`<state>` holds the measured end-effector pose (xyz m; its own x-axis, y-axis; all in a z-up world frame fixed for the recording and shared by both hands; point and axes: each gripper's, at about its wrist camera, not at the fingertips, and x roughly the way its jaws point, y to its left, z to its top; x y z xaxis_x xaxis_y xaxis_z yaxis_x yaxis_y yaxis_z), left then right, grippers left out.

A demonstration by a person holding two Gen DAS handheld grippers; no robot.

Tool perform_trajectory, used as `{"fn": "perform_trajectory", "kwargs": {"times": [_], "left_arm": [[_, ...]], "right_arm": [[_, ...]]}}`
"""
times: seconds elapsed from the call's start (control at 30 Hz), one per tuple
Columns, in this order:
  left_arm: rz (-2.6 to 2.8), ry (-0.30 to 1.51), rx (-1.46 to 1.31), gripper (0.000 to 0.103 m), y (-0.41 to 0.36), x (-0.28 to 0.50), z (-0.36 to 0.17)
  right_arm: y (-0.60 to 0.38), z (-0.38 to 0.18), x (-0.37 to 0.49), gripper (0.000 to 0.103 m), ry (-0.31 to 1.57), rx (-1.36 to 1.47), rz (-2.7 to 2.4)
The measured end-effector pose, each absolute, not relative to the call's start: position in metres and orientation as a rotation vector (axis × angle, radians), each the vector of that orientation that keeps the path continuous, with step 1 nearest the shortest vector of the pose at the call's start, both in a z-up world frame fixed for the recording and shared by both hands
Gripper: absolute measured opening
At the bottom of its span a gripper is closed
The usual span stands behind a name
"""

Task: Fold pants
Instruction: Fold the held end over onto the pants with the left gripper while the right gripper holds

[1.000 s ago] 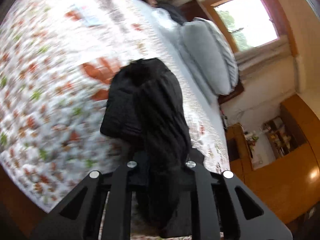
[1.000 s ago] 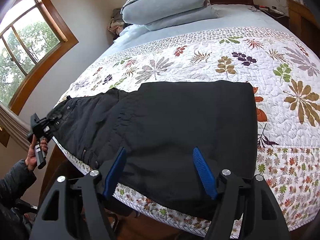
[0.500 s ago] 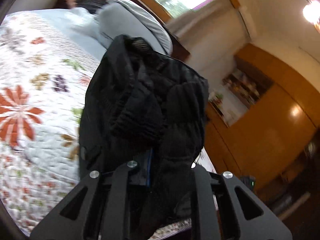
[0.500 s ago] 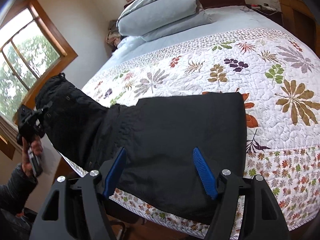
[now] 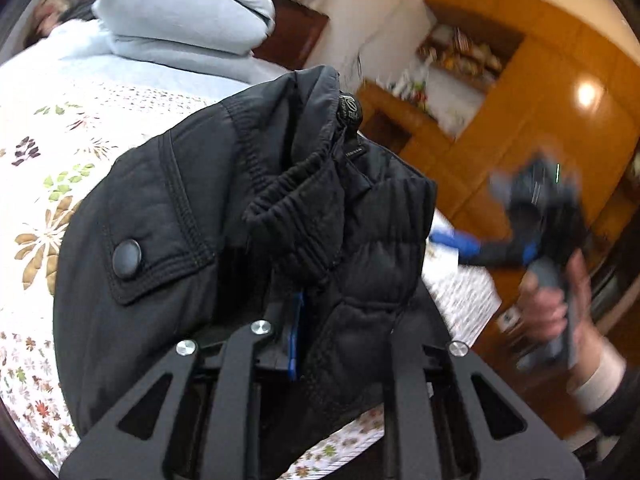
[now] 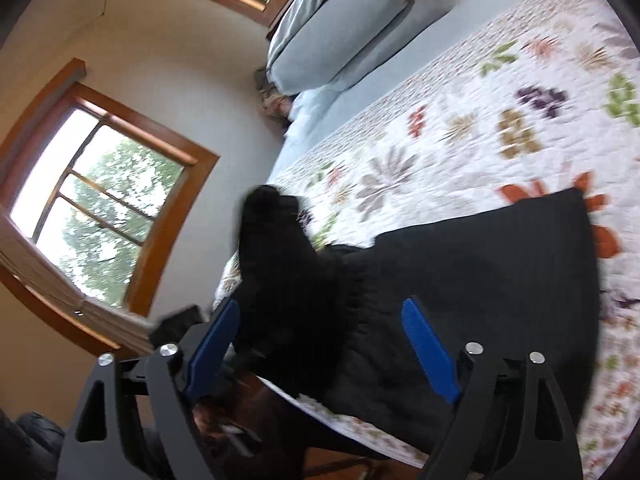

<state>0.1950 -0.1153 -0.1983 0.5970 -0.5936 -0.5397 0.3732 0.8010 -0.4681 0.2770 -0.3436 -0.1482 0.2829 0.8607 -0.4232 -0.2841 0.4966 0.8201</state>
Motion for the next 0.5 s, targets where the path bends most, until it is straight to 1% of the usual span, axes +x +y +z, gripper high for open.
{"fn": "perform_trajectory", "kwargs": {"times": [0.07,0.2,0.3,0.5], "left_arm": [[-0.572,0.758,-0.243,0.016,-0.129,0.196,-0.207],[-0.562,0.770,-0.156,0.017,-0.145,0.199,-0.218],[-0.556,0.770,-0.072,0.019,-0.156,0.202,-0.219],[-0.555,0.761,0.076,0.027,-0.182,0.197,-0.220]], "right_arm": [[-0.331,-0.156,0.285,0.090,1.055,0.720,0.851],[-0.308,-0.180,0.297,0.091,1.178,0.730,0.808],[-0.296,-0.193,0.304,0.091,1.214,0.782,0.806],[-0.272,-0.211,0.314,0.090,1.284,0.799,0.793]]}}
